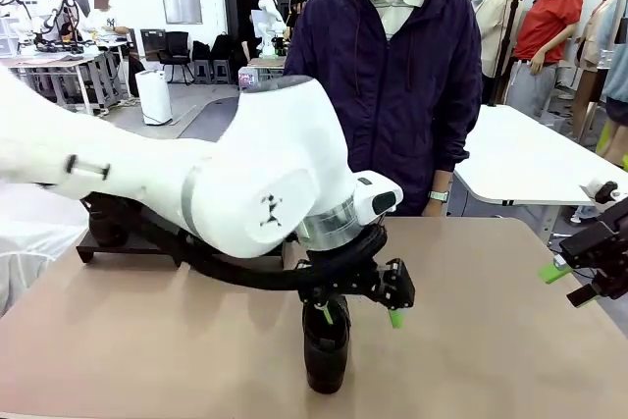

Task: Organize the shoes by placing them on the stand.
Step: Place the Shoe from the middle of the table onto the Shoes Stand.

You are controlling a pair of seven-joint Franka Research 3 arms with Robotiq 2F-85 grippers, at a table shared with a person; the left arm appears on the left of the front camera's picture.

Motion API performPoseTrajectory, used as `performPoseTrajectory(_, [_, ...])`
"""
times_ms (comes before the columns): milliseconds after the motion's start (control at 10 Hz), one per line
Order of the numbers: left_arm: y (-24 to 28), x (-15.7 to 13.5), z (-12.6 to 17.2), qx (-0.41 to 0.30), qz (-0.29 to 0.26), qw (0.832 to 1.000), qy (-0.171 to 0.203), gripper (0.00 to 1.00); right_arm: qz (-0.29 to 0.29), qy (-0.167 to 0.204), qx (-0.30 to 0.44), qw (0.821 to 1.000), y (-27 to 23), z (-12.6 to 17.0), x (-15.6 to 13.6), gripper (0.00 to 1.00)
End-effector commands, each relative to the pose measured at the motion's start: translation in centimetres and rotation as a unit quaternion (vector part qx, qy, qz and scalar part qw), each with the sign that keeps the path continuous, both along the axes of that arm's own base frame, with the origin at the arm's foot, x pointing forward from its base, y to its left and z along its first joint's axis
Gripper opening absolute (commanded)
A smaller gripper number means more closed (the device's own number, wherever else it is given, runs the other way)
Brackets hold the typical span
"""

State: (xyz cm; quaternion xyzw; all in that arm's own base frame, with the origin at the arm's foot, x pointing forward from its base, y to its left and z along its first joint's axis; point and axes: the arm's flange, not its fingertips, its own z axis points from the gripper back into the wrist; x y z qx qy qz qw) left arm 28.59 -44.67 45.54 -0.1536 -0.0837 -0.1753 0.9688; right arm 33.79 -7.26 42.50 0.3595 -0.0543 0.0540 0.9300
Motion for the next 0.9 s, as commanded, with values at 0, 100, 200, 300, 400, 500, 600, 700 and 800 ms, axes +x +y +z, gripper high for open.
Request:
performPoseTrajectory(0, [-3.1,1.8,-1.9,0.04,0.051,0.996,-0.055,1.0,0.006,-0.013,0.015,1.0,-0.1,0.0,0.2,1.0])
performPoseTrajectory(100, [-4.0,2.7,-3.0,0.054,0.051,0.996,-0.043,1.0,0.006,-0.013,0.015,1.0,-0.1,0.0,0.2,1.0])
performPoseTrajectory(200, [-4.6,3.6,-4.0,0.072,0.075,0.994,-0.035,1.0,0.006,-0.013,0.015,1.0,-0.1,0.0,0.2,1.0])
performPoseTrajectory(300, [-5.0,4.5,-4.9,0.088,0.092,0.992,-0.022,1.0,0.006,-0.013,0.015,1.0,-0.1,0.0,0.2,1.0])
performPoseTrajectory(400, [-5.1,5.0,-5.7,0.093,0.105,0.99,-0.015,1.0,0.006,-0.013,0.015,1.0,-0.1,0.0,0.2,1.0])
performPoseTrajectory(500, [-5.3,5.4,-6.6,0.093,0.107,0.99,-0.01,1.0,0.006,-0.013,0.015,1.0,-0.1,0.0,0.2,1.0])
performPoseTrajectory(600, [-5.5,5.7,-7.8,0.097,0.113,0.989,0.004,1.0,0.006,-0.013,0.015,1.0,-0.1,0.0,0.2,1.0])
performPoseTrajectory(700, [-5.7,5.9,-9.0,0.103,0.117,0.988,0.014,1.0,0.006,-0.013,0.015,1.0,-0.1,0.0,0.2,1.0])
performPoseTrajectory(800, [-5.5,6.1,-10.0,0.107,0.126,0.986,0.02,1.0,0.006,-0.013,0.015,1.0,-0.1,0.0,0.2,1.0])
